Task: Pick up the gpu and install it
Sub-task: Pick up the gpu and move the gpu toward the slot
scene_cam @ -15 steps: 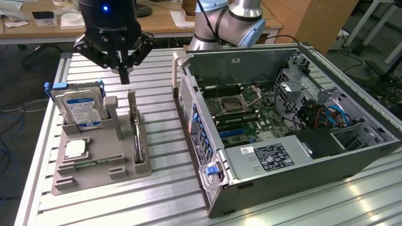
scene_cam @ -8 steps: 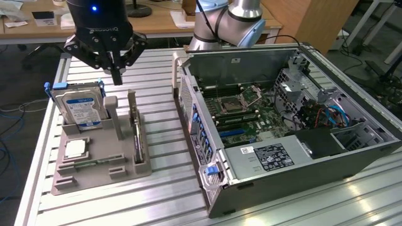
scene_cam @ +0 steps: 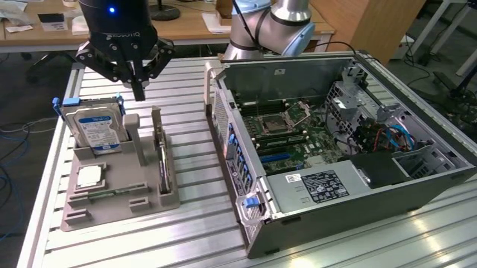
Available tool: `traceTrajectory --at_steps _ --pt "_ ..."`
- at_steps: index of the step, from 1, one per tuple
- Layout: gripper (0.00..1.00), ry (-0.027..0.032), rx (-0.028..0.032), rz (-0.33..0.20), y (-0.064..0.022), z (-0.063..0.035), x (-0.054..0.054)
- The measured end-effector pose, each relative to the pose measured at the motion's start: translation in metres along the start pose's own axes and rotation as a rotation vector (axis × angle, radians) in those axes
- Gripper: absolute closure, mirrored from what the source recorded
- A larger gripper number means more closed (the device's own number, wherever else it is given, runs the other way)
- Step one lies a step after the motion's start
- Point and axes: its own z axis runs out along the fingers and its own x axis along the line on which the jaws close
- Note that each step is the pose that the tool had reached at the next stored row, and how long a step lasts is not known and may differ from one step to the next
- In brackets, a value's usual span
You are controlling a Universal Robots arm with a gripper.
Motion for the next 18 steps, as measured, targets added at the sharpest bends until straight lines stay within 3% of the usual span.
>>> traceTrajectory --at_steps 8,11,12,14,16,18 --pt "0.89 0.0 0.0 0.0 0.0 0.0 0.0" --pt "0.71 0.0 0.0 0.0 0.0 0.0 0.0" --pt "0.71 0.0 0.0 0.0 0.0 0.0 0.0" --pt "0.59 0.0 0.0 0.0 0.0 0.0 0.0" --pt "0.59 0.0 0.0 0.0 0.0 0.0 0.0" --pt "0.47 0.0 0.0 0.0 0.0 0.0 0.0"
